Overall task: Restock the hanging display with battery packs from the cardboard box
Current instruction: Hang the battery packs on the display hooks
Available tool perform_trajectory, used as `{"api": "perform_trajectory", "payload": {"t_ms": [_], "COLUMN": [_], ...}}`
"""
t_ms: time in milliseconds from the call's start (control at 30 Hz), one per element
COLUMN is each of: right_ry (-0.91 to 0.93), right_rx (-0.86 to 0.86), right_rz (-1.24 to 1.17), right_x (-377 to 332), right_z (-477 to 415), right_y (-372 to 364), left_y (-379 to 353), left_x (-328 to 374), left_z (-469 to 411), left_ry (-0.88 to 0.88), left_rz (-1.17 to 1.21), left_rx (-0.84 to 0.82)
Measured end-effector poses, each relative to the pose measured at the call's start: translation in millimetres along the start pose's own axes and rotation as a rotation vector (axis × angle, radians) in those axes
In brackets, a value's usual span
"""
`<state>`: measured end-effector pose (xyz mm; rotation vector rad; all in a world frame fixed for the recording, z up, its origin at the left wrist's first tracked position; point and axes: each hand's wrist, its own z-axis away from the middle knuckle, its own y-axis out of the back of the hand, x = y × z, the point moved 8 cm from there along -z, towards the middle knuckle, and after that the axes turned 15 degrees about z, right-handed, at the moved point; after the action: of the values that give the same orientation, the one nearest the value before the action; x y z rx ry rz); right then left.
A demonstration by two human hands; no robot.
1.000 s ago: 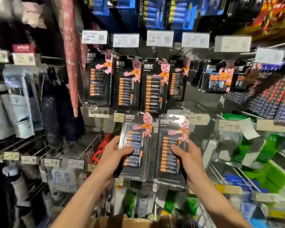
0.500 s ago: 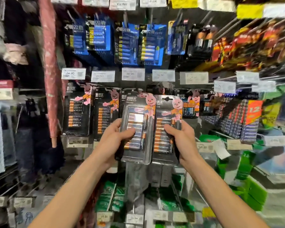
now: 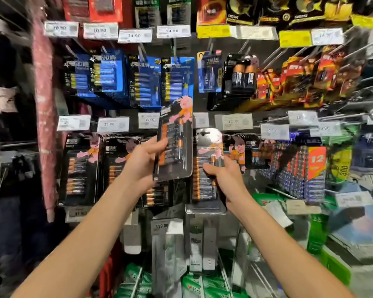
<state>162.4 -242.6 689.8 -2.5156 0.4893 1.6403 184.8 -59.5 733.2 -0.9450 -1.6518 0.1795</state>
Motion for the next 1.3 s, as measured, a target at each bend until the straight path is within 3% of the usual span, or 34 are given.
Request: {"api": "perform_trajectory", "payload": {"t_ms": [200,500,933,1133,1300], "right_ry": [0.033,-0.003,-0.131,-0.172,-0.16], "right_rx": [-0.018,-0.063,0.02,0.067,0.032], "right_rz": [0.086,0.034,0.123,0.143,0.216], "right_x": [-0.4,-7.5,19.1,32.4,39.5], "right_z": [-11.9,-26.5,-47.4,-41.5,-24.9], "right_y": [-1.2,-22.3,-27.6,-19.5,-8.1], "left_y": [-9.9,-14.7,-1.4,24.6,39.2], "left_x": [13.0,15.8,5.8,-14.0,-37.8], "left_z": [-11.8,-16.5,-16.3,-0.1,19.9], "left_ry": [0.026,0.021,-0.026,-0.069,-0.088], "left_rz": [0.243,0.268,0.122,-0.148,-0.24], "left_rx": [-0.108,-0.167,-0.175,-0.083,-0.083]}}
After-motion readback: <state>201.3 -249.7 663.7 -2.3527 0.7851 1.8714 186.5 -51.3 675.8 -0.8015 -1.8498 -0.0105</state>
